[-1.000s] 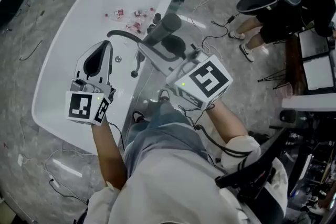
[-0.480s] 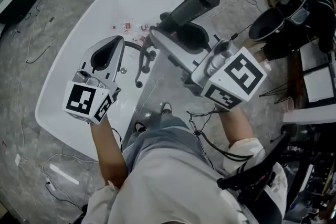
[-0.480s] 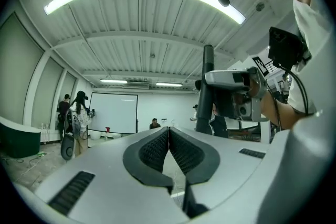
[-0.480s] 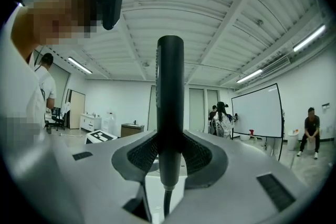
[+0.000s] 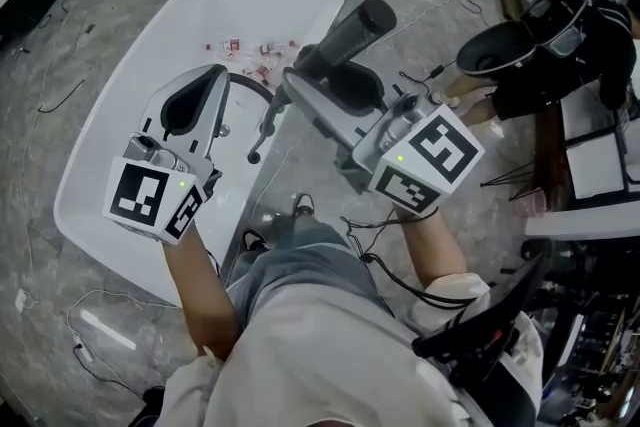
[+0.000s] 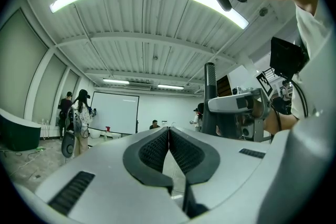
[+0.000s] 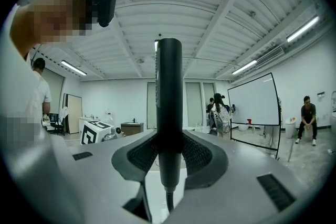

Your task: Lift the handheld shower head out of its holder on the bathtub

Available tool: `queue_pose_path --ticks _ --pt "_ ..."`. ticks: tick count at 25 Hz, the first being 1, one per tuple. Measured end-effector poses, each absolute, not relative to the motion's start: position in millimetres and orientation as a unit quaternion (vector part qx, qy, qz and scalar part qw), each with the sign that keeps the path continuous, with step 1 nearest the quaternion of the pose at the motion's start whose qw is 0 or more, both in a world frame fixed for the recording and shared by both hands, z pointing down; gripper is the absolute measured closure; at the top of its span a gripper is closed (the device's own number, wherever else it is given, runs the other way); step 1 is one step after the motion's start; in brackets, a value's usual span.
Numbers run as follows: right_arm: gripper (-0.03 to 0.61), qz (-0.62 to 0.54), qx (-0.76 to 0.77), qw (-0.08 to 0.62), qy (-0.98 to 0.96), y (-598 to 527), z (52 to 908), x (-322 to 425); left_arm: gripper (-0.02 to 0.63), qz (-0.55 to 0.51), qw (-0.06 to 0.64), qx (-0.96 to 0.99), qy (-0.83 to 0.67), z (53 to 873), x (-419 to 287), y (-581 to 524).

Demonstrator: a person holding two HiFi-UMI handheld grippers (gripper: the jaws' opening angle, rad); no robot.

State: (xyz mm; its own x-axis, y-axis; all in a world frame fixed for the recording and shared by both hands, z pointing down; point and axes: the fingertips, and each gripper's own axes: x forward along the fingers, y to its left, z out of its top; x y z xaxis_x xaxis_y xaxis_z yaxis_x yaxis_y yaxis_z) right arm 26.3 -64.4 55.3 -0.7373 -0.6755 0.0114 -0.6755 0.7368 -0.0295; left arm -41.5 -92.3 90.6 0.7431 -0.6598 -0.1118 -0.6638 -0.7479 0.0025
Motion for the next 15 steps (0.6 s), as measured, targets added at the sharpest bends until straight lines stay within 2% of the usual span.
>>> queue_pose_path --ticks 15 --pt "0.440 -0.027 -0.367 -0.010 0.930 -69 78 10 0.595 0.066 0.022 -0.937 0.342 84 -44 -86"
